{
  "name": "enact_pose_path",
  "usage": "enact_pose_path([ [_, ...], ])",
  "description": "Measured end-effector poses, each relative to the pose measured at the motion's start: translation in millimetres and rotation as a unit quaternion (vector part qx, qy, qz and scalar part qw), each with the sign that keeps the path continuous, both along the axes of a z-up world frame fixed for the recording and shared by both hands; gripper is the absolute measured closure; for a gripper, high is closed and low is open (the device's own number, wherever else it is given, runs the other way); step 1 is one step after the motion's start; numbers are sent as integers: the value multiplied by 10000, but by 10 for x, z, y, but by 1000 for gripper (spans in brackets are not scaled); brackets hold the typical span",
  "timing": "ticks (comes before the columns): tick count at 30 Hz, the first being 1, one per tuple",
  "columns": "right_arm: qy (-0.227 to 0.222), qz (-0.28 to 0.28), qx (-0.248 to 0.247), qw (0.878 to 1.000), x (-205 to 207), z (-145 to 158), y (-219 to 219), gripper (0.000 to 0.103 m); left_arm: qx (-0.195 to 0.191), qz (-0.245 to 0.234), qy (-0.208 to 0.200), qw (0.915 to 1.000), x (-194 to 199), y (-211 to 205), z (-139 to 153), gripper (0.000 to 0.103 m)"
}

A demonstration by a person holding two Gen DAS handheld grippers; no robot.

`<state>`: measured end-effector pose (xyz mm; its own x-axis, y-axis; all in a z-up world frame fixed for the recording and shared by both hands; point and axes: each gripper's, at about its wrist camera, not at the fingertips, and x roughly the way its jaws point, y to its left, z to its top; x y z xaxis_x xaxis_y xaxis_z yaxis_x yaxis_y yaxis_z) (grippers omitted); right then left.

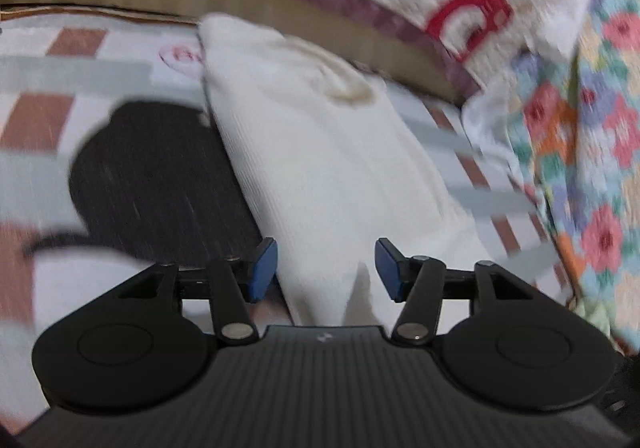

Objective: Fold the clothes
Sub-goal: 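Move the open tools over the folded cream garment, then grasp the garment end with the left tool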

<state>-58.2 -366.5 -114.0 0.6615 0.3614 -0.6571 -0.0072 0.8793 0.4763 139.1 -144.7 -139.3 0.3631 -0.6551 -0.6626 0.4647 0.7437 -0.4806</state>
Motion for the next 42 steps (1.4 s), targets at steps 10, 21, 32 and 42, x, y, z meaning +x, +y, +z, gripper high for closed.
enact_pose_path([
  [10,210,-388,-472,9979,145,76,-584,44,-176,1016,154,9945,1306,-112,-287,46],
  [21,405,-816,132,9958,175,-163,-912,44,-80,603,169,9980,1726,-481,-426,31],
  [32,690,-646,130,9954,112,-382,-924,44,-340,-223,-4,9992,1281,-647,-133,91],
  [42,1002,-777,554,9904,50,-474,-1129,41,-1247,-2447,-1017,9562,-98,-626,888,93],
])
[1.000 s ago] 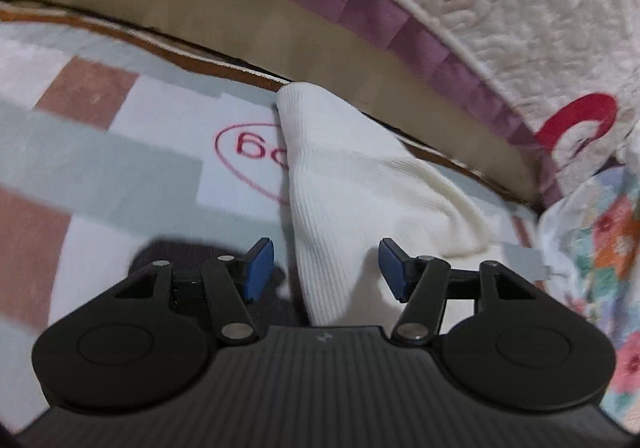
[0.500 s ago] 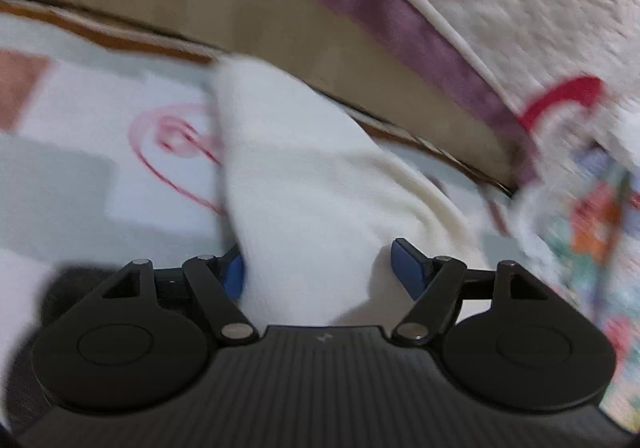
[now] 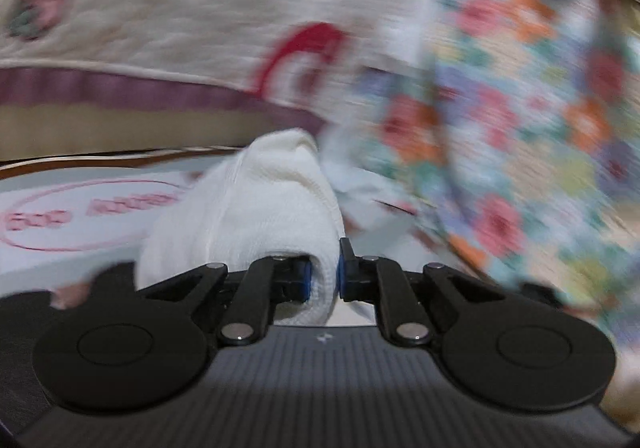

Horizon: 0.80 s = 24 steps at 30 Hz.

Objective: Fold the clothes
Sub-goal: 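Grasp the garment end with the left tool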

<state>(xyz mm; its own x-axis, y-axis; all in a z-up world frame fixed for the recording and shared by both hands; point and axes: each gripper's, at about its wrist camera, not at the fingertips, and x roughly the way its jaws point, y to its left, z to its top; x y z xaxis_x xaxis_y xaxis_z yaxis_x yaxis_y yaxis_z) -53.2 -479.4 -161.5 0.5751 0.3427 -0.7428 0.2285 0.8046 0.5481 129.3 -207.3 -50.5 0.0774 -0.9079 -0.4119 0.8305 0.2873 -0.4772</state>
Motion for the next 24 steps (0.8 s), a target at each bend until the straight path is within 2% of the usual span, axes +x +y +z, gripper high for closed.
enact_pose_path([
  [3,62,-687,999,9926,-123,-130,-280,39,264,-734,-81,9969,-448,101,-51,93],
  [5,107,-1176,1815,9763,-233,-300,-460,40,607,-1088,-121,9921,-697,144,-165,93],
  [7,88,-1693,2553,9519,-351,-457,-617,40,1012,-1182,-39,9878,-855,159,-362,92],
  [8,96,-1893,2789,9414,-404,-509,-674,41,1171,-1156,-39,9864,-914,160,-471,92],
  [10,86,-2048,2903,9347,-471,-527,-701,41,1368,-1119,-197,9841,-996,153,-607,92],
  [13,71,-2313,3130,9211,-573,-559,-718,41,1537,-1238,-704,9778,-1088,132,-634,92],
  [14,42,-2388,3140,9189,-621,-543,-720,41,1593,-1277,-872,9751,-1119,125,-644,92],
  [16,-100,-2399,2959,9245,-713,-456,-732,40,1637,-1325,-1209,9701,-1185,122,-615,92],
  [18,-274,-2285,2441,9420,-802,-291,-731,39,1611,-1374,-1412,9671,-1218,140,-626,92],
  [19,-365,-2240,2202,9487,-855,-205,-729,39,1616,-1387,-1439,9664,-1217,151,-648,92],
  [22,-651,-2239,1661,9581,-1054,31,-702,39,1748,-1385,-1466,9637,-1247,159,-722,91],
  [24,-943,-2006,861,9713,-1142,258,-542,41,1823,-1317,-1418,9640,-1286,163,-746,90],
])
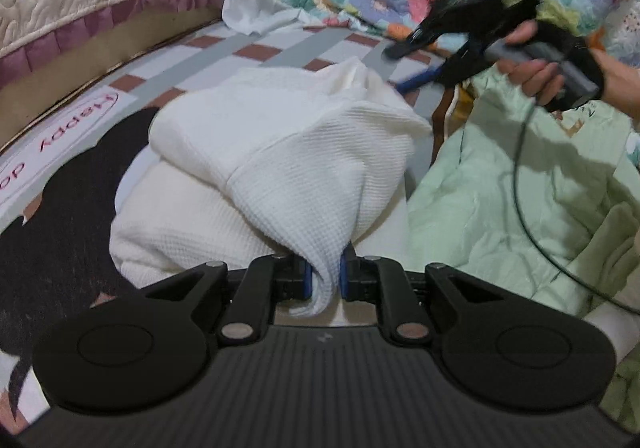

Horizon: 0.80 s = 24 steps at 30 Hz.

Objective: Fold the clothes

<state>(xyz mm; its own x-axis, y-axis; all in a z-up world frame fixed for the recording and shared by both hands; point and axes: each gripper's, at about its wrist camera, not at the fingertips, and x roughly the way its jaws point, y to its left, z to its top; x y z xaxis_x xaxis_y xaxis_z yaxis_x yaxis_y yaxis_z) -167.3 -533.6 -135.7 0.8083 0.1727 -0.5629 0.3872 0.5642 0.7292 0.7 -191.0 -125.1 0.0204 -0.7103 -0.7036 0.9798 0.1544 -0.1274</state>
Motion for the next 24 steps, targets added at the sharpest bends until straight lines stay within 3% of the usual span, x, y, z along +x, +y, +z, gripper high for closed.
enact_pose_path([
  [1,-11,434,-556,9975,37,103,157,42,25,53,21,10000,-18,-3,-15,90],
  [3,18,1345,-1444,9803,189,247,505,43,57,130,37,9999,-45,-18,-55,90],
  [5,-130,1699,-1613,9721,325,269,729,42,58,143,10,9999,-64,-14,-74,91],
  [7,-422,1843,-1484,9707,480,274,830,42,59,144,-16,9999,-80,-9,-74,90],
  [10,-680,1985,-852,9740,771,198,779,40,53,136,95,9998,-75,43,20,89],
  [12,-640,2130,-556,9734,907,116,789,38,7,117,348,9993,-69,110,94,83],
  [14,-421,2329,-603,9697,1046,-2,875,38,21,103,590,9982,-50,180,146,82],
  [16,-451,2889,-631,9542,1108,-74,1057,37,11,165,846,9963,-6,261,166,80],
  [18,-627,3609,-891,9262,1013,-67,1273,48,-8,346,1219,9919,86,359,165,80],
  [20,-603,3935,-1221,9092,880,-46,1416,56,-183,605,1641,9844,194,474,182,78],
  [24,-518,4120,-1715,8934,592,-11,1525,60,-667,1179,2027,9698,375,617,249,73],
])
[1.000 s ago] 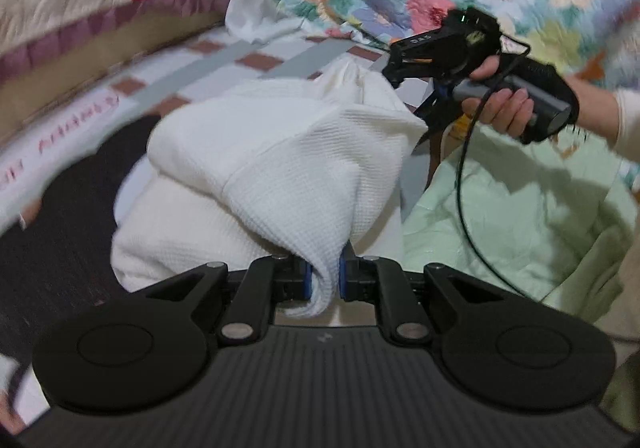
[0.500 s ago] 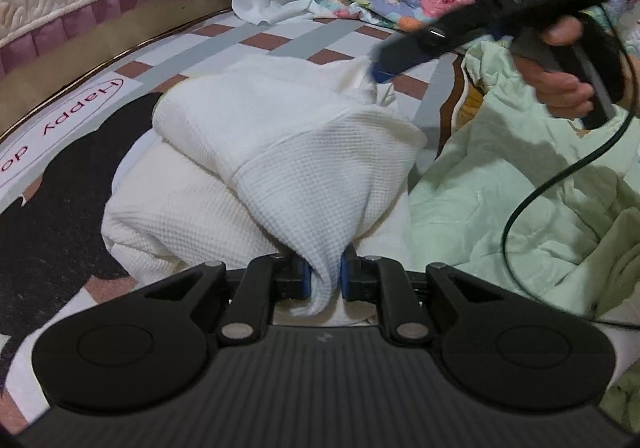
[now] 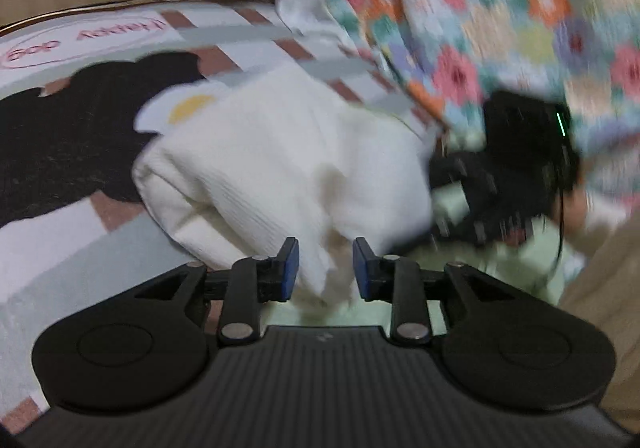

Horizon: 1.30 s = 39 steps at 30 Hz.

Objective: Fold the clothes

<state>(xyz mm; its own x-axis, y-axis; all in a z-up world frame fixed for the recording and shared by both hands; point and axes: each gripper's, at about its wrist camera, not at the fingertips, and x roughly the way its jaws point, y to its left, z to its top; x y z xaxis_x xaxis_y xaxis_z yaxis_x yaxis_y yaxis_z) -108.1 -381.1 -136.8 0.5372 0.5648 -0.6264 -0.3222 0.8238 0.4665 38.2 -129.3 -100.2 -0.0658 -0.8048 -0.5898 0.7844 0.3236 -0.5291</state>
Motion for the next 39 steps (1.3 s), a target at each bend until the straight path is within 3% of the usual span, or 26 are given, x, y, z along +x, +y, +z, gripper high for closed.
enact_pose_path([
  [4,-202,150,-707,9972,-259,59,171,60,-96,693,82,9975,158,-61,-23,69],
  [9,-199,-88,-694,9974,-462,83,170,51,33,1354,415,9899,252,-139,-222,63],
  [13,403,-662,14,9970,-738,-79,-29,47,243,1667,328,9852,233,-169,-317,60],
  [15,470,-1050,247,9931,-911,-116,-201,47,200,1704,440,9842,262,-173,-326,60],
  [19,208,-1765,812,9807,-1096,104,-665,47,8,1788,557,9823,300,-122,-254,60],
  [23,-87,-2382,1696,9563,-1095,234,-1147,43,-188,1844,828,9792,322,-104,-249,53],
  [25,128,-2365,1686,9568,-905,125,-1207,40,-73,2016,727,9767,311,-117,-270,55],
  [26,323,-2364,1543,9588,-798,22,-1204,39,187,2246,498,9730,284,-135,-283,68],
  [27,548,-2489,1259,9587,-720,-102,-1152,39,486,2353,311,9702,254,-169,-308,70],
  [30,929,-3147,910,9403,-597,-355,-1042,39,824,2382,234,9674,148,-201,-349,71],
  [34,900,-4050,1653,8947,-639,-453,-1182,39,1001,2456,97,9641,97,-219,-293,68],
  [37,1216,-4353,2043,8683,-640,-592,-1305,38,551,2724,395,9598,124,-122,-151,68],
  [39,1453,-4652,2229,8443,-657,-715,-1389,37,84,2862,588,9563,130,-56,-15,62],
])
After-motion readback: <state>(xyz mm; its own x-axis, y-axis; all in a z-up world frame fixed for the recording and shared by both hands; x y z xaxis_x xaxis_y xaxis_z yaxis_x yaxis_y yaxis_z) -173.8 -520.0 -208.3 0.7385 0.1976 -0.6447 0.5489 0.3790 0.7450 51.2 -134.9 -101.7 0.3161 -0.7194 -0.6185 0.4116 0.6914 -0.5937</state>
